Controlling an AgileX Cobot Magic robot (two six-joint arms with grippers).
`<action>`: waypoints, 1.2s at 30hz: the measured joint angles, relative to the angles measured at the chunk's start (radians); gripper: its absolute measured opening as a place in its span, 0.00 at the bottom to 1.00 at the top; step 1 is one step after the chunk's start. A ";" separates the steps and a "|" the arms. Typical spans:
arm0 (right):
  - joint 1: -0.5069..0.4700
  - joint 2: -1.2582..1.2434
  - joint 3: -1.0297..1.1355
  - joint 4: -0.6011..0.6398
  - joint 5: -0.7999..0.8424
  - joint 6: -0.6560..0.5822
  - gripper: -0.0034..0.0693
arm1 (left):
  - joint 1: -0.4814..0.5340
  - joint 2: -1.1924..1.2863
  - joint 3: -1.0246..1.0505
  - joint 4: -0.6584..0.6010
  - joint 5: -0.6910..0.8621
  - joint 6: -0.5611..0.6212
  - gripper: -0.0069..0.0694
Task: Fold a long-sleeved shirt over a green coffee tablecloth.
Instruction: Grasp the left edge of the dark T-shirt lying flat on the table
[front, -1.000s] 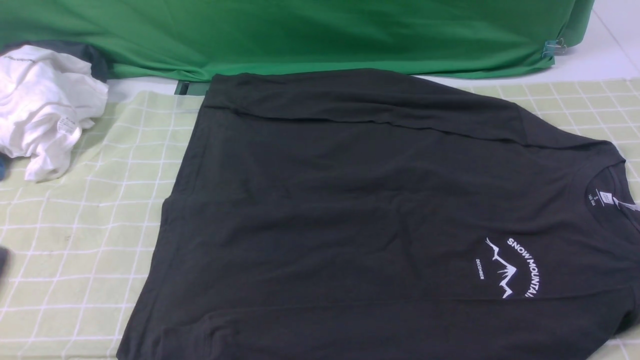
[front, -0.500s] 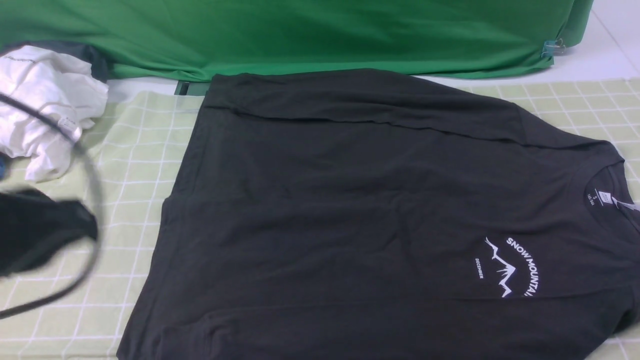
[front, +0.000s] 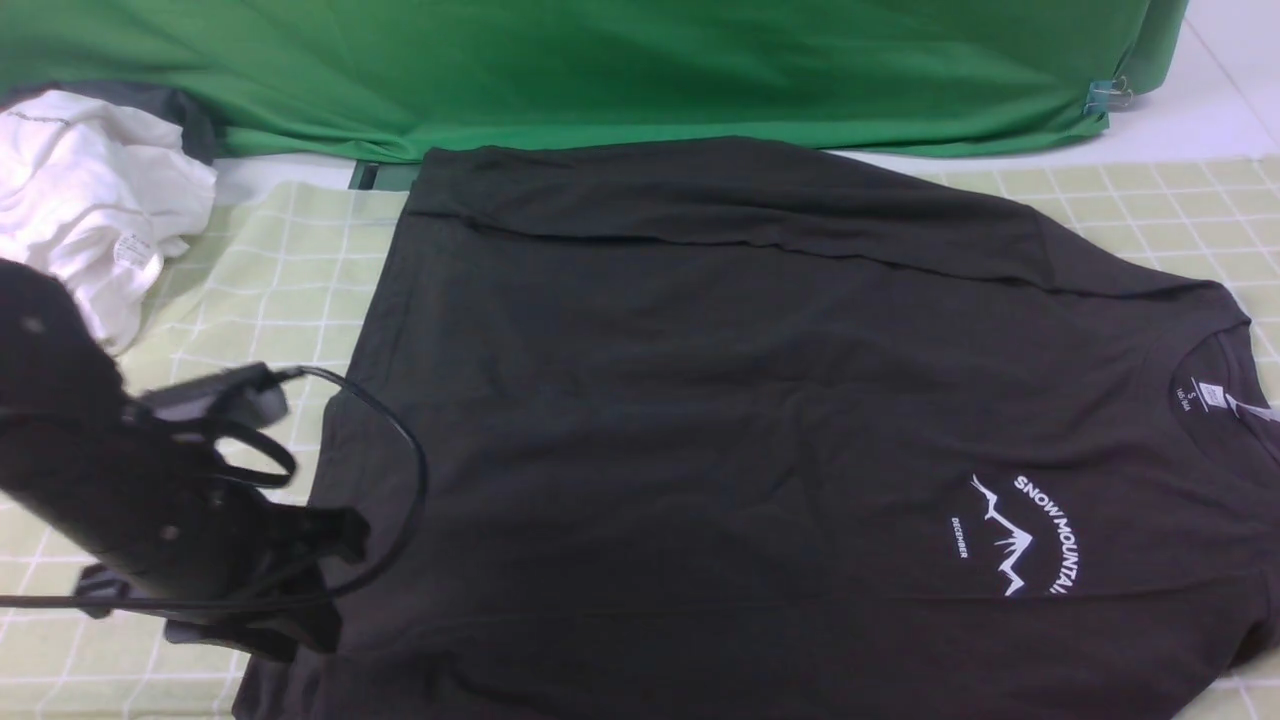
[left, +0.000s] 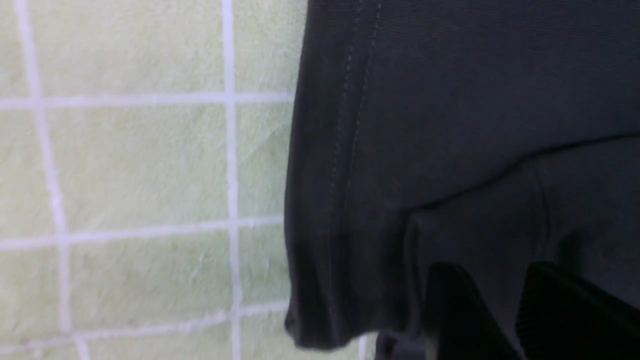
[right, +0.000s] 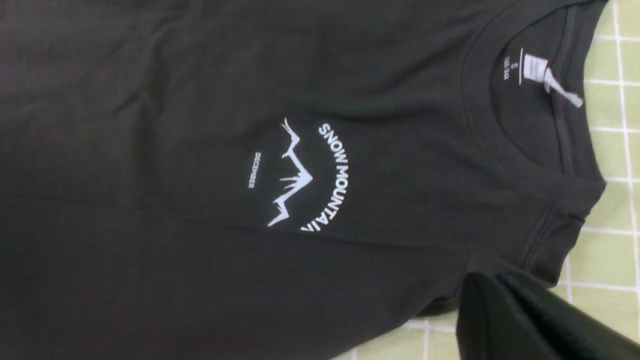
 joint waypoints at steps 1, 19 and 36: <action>0.000 0.003 0.000 0.000 -0.001 0.000 0.08 | -0.010 0.019 0.000 -0.001 -0.009 0.000 0.40; 0.000 0.005 0.000 0.000 -0.050 -0.001 0.14 | -0.106 0.077 0.002 0.103 -0.090 -0.106 0.57; 0.000 0.005 0.000 0.000 -0.056 0.000 0.19 | -0.106 0.075 0.058 0.006 -0.156 0.010 0.57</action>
